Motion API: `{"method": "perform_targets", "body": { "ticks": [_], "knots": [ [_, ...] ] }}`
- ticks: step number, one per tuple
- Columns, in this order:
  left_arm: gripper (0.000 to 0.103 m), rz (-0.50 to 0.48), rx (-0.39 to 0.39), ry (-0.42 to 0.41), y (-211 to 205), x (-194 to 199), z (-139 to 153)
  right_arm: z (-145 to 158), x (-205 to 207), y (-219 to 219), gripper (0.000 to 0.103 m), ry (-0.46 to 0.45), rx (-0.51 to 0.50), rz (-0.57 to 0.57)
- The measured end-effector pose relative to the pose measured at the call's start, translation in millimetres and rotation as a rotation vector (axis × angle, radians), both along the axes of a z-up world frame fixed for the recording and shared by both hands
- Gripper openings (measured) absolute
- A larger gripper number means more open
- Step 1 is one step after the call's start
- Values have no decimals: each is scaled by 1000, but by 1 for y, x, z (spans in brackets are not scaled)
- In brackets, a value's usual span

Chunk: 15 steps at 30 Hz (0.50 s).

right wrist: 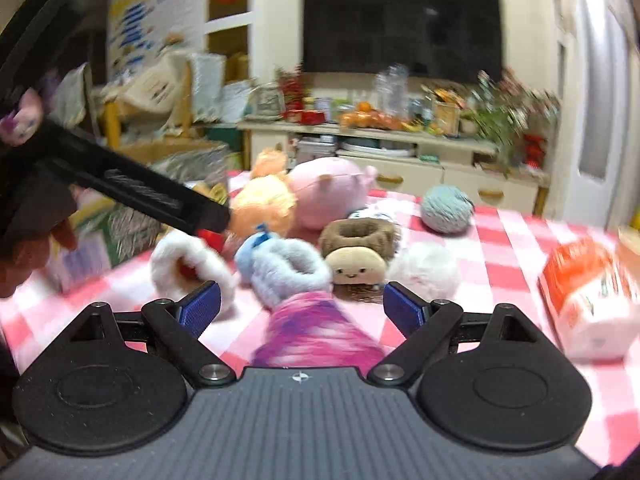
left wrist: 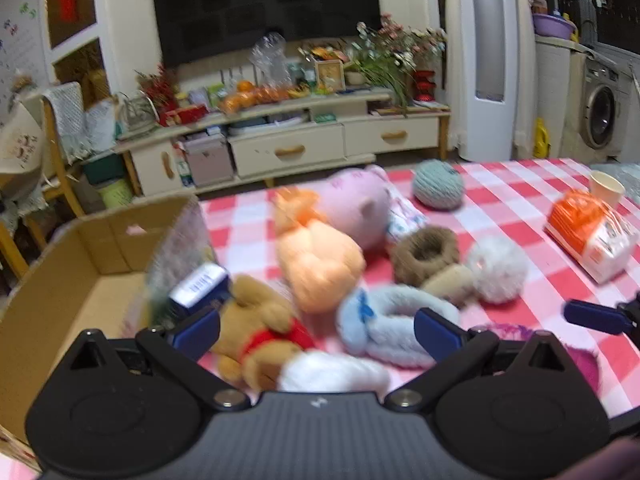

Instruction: Organize soft objects

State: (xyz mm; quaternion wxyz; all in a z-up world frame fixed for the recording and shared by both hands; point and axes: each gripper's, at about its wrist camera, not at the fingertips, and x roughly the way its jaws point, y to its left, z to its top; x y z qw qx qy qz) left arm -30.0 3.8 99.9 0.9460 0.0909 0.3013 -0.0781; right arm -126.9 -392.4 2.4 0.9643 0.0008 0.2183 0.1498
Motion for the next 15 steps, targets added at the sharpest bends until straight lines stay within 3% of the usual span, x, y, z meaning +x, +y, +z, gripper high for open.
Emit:
{"method": "perform_targets", "body": {
  "ticks": [3, 10, 15],
  "knots": [
    [102, 25, 13, -47, 12, -1, 11, -2, 8, -12, 103, 29, 81, -73],
    [102, 105, -83, -70, 51, -3, 25, 0, 24, -27, 103, 113, 246, -263],
    [102, 150, -132, -68, 77, -3, 33, 8, 18, -10, 103, 123, 244, -292]
  ]
}}
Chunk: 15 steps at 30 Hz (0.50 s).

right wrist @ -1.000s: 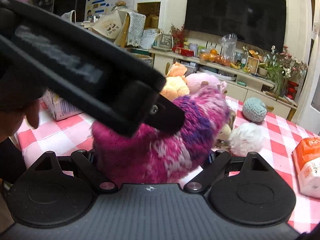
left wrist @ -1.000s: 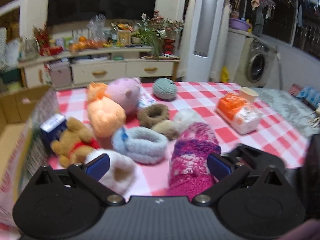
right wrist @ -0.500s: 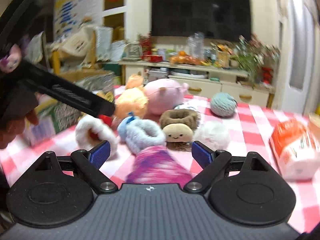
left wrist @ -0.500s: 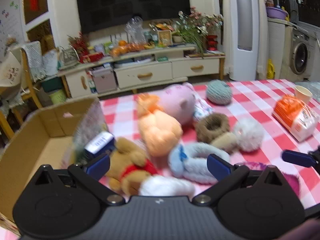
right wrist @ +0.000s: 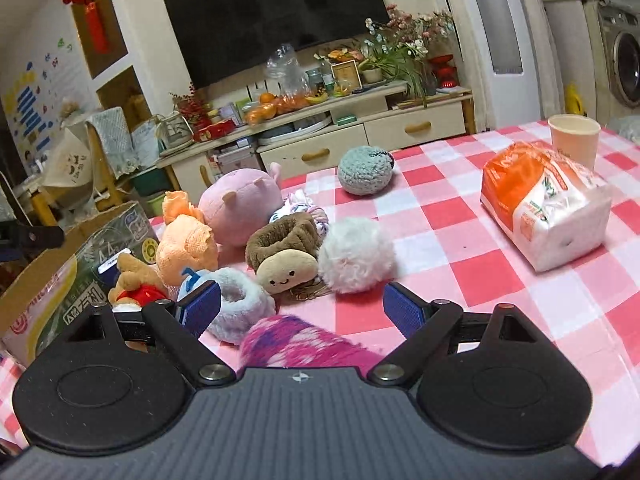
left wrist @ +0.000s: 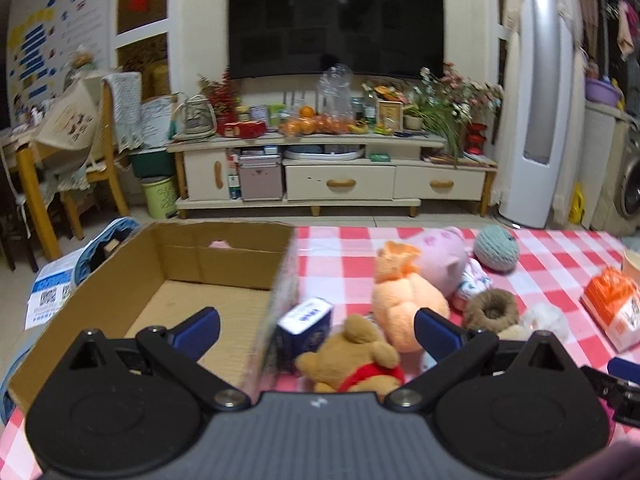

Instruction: Organize soft objects

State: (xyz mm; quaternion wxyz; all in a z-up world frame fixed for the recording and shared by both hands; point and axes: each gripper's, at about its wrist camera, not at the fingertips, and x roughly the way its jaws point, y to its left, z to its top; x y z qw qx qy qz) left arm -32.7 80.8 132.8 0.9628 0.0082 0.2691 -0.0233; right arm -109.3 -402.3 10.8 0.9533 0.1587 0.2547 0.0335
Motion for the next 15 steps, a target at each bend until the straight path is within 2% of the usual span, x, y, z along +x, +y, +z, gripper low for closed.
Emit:
{"method": "perform_targets", "body": {
  "ticks": [6, 15],
  "knots": [
    [102, 51, -8, -4, 28, -2, 0, 18, 5, 30, 103, 3, -63, 27],
    [102, 157, -65, -12, 84, -3, 7, 35, 23, 81, 103, 28, -70, 128]
  ]
}}
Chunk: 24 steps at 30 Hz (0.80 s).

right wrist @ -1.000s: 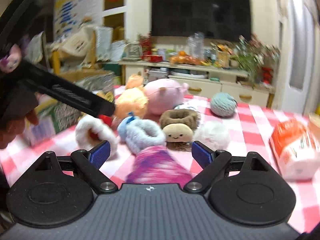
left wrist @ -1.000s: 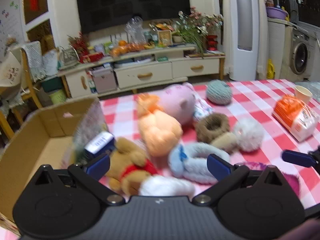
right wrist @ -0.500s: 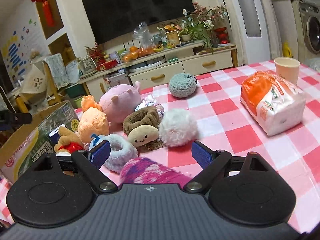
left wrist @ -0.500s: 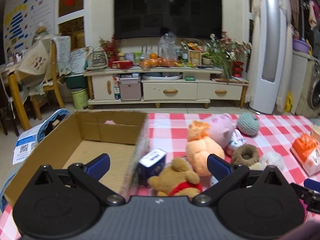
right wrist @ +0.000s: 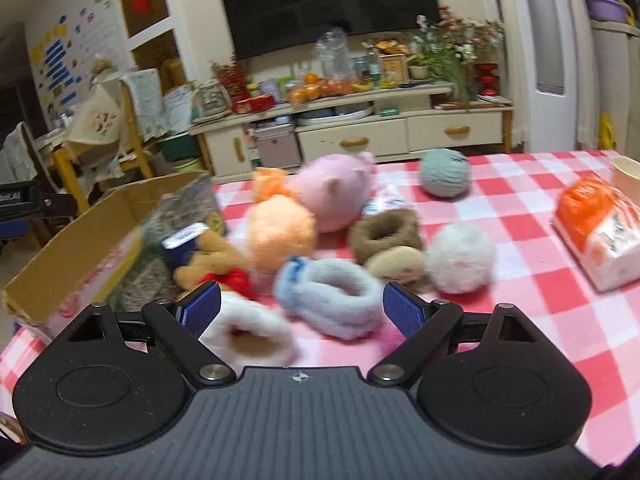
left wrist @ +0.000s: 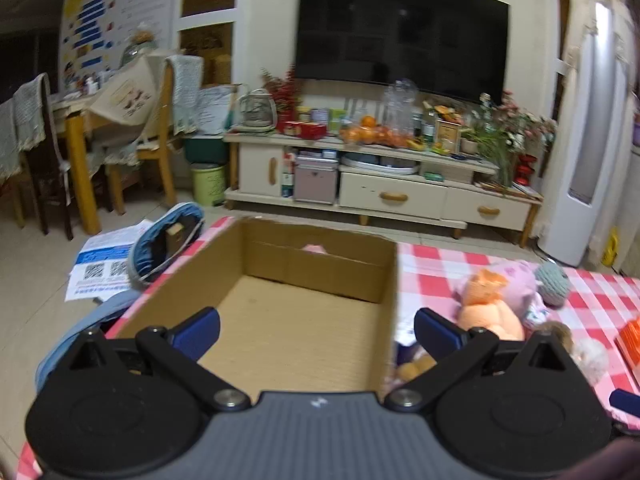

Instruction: Organize soft objects

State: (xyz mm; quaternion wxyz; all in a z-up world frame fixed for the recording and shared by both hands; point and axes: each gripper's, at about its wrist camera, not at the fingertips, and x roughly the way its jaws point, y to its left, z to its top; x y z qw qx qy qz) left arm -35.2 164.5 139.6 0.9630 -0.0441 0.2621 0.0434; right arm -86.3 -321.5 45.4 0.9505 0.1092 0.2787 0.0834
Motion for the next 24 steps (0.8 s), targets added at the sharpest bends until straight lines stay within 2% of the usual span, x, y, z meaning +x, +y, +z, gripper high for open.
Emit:
{"method": "perform_targets", "body": {
  "ticks": [11, 24],
  "knots": [
    [102, 118, 2, -33, 46, -5, 5, 25, 22, 49, 103, -30, 42, 85],
    [102, 156, 10, -33, 68, -6, 1, 35, 31, 77, 103, -65, 57, 166]
  ]
}}
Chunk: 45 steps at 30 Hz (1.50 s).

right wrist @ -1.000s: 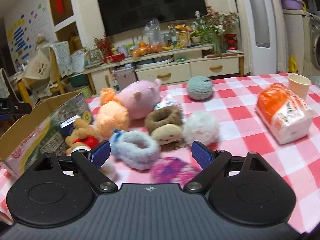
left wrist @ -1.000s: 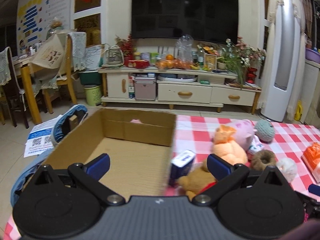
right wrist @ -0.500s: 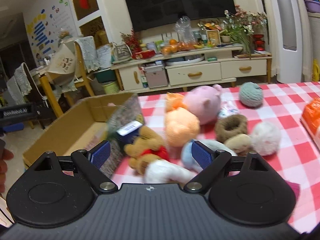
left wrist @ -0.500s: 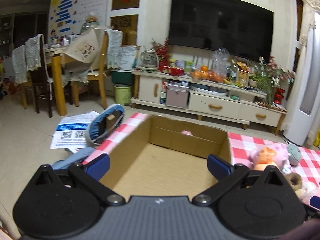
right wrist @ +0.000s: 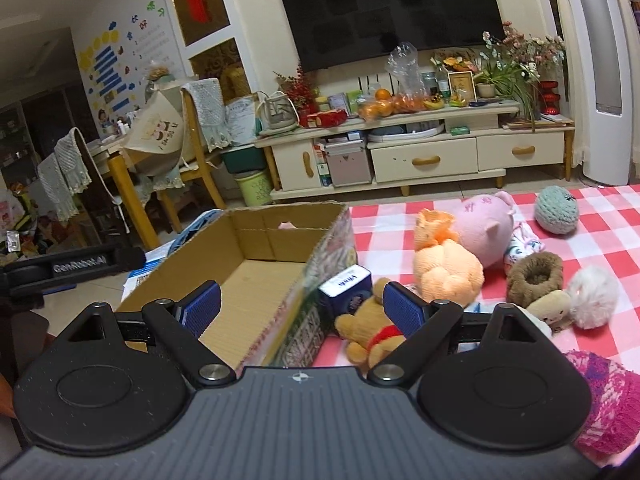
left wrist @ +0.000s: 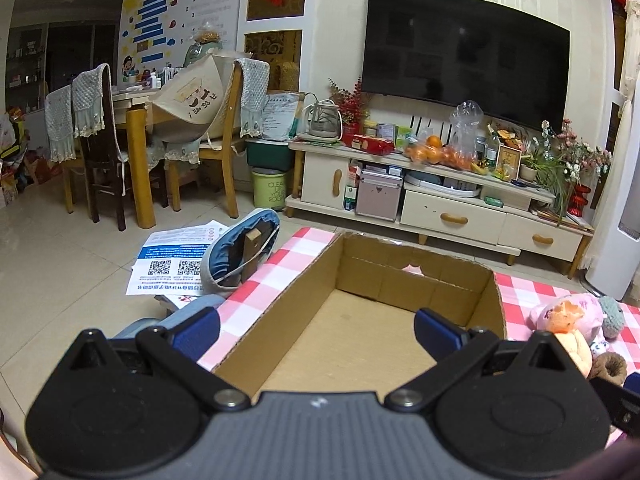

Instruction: Organize soft objects

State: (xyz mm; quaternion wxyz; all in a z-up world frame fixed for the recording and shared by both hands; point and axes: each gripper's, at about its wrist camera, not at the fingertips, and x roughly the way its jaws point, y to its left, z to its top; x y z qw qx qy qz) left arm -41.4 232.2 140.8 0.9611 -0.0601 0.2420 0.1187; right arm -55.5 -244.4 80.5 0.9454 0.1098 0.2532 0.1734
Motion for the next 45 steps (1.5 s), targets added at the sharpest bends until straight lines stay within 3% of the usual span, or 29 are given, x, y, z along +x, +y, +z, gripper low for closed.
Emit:
{"method": "perform_targets", "body": {
  "ticks": [18, 24, 30, 34, 45],
  "knots": [
    [102, -60, 109, -16, -36, 2, -10, -23, 1, -50, 103, -42, -43, -100],
    [102, -57, 188, -66, -57, 5, -14, -34, -5, -69, 103, -44, -69, -130],
    [102, -68, 200, -134, -68, 8, -20, -37, -20, -80, 103, -119, -164, -156],
    [102, -94, 218, -154, -78, 12, -25, -42, -25, -96, 103, -112, -161, -181],
    [102, -92, 294, -81, -101, 24, -42, -63, -43, -142, 103, -31, -168, -231]
  ]
}}
